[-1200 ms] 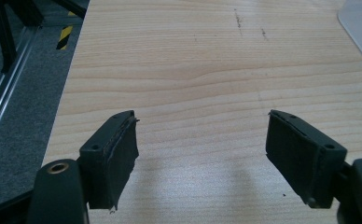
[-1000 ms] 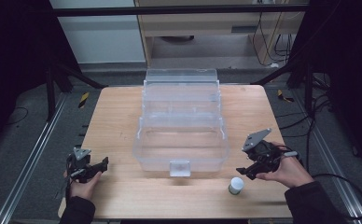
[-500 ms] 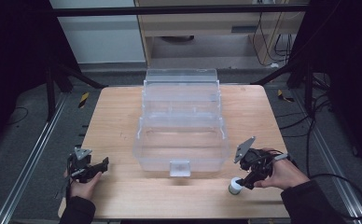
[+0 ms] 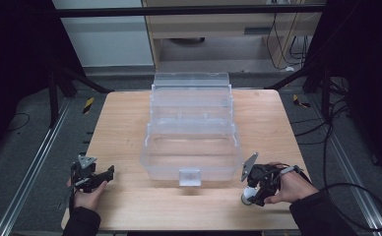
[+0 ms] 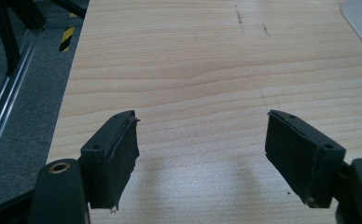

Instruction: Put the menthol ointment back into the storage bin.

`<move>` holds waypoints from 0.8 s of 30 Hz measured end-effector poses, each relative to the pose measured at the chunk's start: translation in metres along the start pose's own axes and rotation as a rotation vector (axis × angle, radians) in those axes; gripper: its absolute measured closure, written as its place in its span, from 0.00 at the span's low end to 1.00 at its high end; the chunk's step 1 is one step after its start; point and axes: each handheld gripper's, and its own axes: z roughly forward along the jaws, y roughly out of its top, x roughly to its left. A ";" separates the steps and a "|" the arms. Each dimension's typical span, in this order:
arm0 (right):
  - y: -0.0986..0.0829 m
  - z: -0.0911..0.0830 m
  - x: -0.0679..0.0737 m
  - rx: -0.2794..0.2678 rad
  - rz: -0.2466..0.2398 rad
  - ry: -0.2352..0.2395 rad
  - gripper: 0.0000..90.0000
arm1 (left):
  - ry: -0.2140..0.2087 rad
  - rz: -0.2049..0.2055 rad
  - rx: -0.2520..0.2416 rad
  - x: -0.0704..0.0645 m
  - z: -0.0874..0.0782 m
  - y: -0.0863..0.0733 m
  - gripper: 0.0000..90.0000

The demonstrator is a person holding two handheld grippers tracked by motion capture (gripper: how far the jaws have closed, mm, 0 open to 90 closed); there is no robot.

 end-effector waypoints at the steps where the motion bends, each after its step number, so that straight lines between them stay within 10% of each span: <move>1: 0.001 0.001 0.001 0.005 -0.006 0.001 0.36 | 0.001 0.001 0.000 0.000 0.000 0.000 0.28; 24: 0.006 0.026 0.003 0.074 -0.036 0.025 0.51 | 0.001 0.005 0.003 -0.001 0.001 0.000 0.28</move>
